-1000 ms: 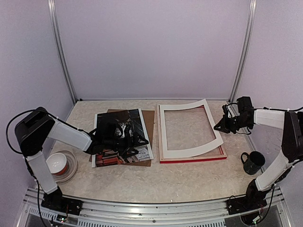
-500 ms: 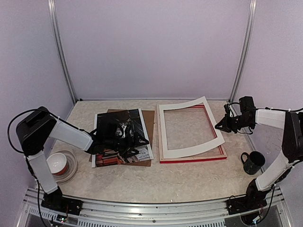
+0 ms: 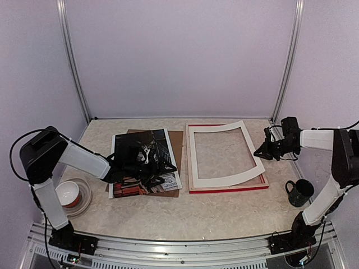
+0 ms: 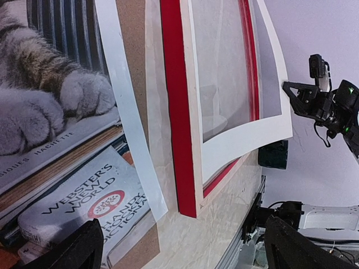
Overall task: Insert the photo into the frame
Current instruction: Place the mat board on the glass panel.
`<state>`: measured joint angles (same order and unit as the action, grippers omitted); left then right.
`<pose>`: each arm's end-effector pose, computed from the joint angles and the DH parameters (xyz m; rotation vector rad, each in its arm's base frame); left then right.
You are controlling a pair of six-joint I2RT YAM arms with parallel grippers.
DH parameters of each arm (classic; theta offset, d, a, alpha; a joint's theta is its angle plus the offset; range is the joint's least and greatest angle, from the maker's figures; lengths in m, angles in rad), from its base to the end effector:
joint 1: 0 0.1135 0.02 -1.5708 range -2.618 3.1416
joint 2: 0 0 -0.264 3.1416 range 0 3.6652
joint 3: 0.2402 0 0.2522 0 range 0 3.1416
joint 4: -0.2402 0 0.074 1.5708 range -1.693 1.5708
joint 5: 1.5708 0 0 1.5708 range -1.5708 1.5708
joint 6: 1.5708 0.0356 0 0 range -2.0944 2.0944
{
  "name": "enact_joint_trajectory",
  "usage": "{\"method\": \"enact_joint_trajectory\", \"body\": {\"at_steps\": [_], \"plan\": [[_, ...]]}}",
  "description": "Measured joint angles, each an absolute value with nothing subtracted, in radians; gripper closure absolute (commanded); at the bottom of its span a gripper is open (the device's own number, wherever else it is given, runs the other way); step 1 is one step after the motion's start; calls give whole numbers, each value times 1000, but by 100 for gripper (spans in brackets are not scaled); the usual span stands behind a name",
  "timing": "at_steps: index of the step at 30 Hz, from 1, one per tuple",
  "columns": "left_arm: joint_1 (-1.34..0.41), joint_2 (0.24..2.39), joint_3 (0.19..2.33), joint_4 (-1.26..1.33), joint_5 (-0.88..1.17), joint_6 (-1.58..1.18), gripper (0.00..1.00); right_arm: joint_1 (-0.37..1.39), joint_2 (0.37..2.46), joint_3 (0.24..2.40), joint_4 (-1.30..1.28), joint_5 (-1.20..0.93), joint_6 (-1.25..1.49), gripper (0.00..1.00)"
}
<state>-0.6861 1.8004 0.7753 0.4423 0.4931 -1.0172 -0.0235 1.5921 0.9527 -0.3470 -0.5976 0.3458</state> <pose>0.2574 -0.2325 0.1343 -0.0767 2.4864 -1.4075 0.3154 0.0126 0.1931 0.2334 2.5225 0.8887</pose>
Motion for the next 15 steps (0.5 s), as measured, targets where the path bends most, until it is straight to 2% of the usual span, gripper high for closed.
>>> {"method": "enact_joint_trajectory", "body": {"at_steps": [15], "plan": [[-686,1801,775,449,493,-1021,1,-29,1621,953,-346,-591,349,100]]}}
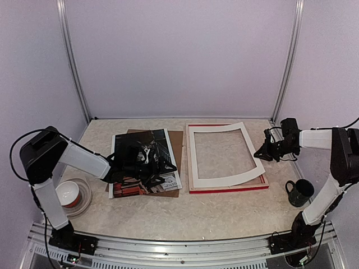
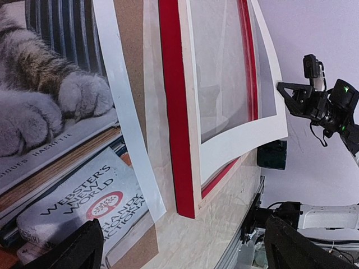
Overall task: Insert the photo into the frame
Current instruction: Place the mat board on the glass panel.
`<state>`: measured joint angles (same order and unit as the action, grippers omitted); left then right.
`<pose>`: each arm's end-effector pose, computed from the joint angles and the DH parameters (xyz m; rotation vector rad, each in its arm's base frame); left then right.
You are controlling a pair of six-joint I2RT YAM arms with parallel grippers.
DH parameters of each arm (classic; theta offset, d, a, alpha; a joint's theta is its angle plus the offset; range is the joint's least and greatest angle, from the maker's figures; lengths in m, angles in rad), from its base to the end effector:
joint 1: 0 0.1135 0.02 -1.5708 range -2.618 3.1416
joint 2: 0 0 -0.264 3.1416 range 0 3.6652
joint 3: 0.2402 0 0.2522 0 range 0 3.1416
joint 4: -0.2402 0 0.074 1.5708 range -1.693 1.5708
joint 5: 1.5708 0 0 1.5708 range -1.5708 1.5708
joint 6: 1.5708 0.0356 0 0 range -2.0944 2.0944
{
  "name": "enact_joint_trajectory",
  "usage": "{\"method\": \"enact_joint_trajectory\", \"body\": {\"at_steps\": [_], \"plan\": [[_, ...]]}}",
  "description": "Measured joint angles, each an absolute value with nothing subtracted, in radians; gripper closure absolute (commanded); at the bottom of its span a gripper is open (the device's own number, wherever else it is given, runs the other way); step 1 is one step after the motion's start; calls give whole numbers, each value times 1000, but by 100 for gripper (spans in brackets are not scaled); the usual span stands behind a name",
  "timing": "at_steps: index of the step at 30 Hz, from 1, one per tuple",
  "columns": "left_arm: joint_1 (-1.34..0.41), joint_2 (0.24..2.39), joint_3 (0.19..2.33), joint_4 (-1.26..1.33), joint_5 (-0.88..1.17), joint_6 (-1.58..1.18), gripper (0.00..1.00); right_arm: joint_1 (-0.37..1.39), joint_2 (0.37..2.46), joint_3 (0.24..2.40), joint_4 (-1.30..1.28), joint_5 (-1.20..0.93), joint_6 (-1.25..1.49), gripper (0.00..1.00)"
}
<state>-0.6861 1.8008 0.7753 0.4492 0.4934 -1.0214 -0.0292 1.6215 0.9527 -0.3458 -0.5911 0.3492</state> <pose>0.2577 -0.2328 0.1348 -0.0789 2.4809 -1.4131 0.3179 0.0106 0.1844 0.2620 2.5476 0.8829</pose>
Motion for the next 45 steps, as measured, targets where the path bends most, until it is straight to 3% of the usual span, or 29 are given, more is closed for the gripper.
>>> {"method": "enact_joint_trajectory", "body": {"at_steps": [35,45], "plan": [[-686,1811,776,464,493,-1031,1,-29,1623,952,-339,-582,353,97],[-688,1811,776,464,493,-1033,1,-29,1623,952,-340,-569,353,85]]}}
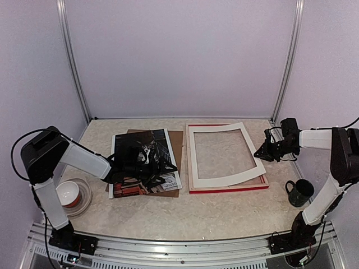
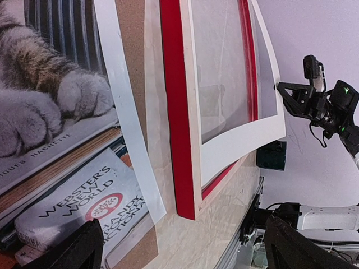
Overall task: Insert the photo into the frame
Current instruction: Place the mat board on the glass panel.
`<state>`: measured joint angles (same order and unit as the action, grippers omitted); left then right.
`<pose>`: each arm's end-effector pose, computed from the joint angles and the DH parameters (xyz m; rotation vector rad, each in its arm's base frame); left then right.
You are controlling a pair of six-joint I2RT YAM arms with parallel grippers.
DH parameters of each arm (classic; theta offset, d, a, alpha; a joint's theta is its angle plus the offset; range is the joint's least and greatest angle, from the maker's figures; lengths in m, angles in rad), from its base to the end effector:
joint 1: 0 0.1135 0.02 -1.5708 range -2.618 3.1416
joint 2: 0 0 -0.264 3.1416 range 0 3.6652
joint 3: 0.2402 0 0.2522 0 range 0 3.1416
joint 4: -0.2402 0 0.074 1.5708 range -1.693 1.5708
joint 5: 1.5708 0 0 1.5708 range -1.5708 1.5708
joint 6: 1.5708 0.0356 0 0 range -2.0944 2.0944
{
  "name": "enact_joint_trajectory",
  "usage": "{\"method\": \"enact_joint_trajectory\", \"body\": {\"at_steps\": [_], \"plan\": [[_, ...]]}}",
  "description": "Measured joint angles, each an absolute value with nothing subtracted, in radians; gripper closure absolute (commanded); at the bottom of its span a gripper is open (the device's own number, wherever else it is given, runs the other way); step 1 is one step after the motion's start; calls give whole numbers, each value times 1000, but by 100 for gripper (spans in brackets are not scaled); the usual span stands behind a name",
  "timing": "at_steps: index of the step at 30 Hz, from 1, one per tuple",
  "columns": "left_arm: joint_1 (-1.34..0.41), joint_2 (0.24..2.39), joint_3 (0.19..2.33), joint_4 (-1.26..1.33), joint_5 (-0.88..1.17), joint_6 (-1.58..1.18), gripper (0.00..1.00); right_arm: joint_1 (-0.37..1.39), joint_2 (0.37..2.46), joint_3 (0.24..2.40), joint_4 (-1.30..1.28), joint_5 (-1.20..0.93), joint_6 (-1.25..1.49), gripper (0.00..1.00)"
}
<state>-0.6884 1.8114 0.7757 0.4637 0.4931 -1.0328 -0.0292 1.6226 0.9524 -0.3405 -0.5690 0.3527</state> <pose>0.2581 -0.2341 0.1327 -0.0887 2.4806 -1.4207 0.3186 0.0099 0.1839 0.2738 2.5477 0.8552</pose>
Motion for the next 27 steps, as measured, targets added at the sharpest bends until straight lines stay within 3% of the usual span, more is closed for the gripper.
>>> {"method": "enact_joint_trajectory", "body": {"at_steps": [27], "plan": [[-695,1814,838,461,493,-1039,1,-17,1623,952,-355,-512,333,70]]}}
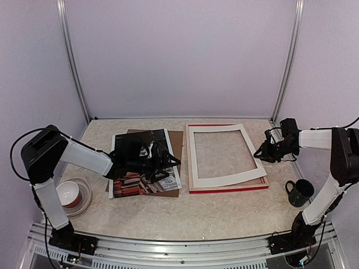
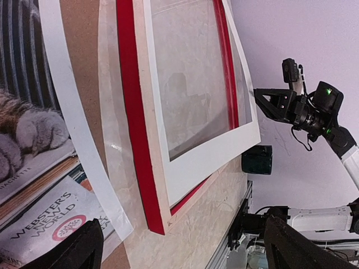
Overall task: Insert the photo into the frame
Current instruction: Place the mat board on the glass panel.
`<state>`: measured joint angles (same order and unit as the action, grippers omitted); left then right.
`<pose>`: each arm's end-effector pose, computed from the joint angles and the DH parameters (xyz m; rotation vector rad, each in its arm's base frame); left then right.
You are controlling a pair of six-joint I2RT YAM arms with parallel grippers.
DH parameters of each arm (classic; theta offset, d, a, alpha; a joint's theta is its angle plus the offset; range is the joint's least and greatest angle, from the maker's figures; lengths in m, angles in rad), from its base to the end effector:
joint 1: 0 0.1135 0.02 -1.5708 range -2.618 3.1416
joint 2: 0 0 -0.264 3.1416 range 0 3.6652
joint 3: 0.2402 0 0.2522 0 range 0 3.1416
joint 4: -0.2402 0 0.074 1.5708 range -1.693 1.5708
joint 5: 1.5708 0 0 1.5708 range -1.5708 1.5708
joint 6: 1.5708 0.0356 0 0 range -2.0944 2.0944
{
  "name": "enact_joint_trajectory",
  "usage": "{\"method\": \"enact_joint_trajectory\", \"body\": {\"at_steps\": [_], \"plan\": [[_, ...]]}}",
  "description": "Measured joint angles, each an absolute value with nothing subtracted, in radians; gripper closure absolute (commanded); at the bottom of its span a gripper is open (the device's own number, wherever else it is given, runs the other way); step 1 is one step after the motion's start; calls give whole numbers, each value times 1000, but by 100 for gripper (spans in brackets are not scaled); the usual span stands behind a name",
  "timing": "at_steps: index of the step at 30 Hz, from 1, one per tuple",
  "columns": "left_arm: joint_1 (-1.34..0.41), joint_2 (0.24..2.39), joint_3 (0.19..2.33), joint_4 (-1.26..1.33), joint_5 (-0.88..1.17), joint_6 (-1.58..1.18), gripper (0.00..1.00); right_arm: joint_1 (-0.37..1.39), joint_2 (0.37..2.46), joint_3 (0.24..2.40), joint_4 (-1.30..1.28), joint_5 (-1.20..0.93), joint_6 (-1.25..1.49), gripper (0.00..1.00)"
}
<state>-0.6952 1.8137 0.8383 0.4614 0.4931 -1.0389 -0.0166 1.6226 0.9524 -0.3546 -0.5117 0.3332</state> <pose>0.2674 -0.2450 0.1488 -0.0630 2.4235 -1.4581 0.3177 0.0122 0.1822 0.2627 2.5713 0.7796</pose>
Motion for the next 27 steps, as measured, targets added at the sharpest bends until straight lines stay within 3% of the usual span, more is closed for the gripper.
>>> {"method": "enact_joint_trajectory", "body": {"at_steps": [17,27], "plan": [[-719,1848,976,411,487,-1019,1,23,1626,952,-355,-498,330,68],[-740,1866,1155,241,345,-883,1,24,1633,952,-355,-492,329,68]]}}
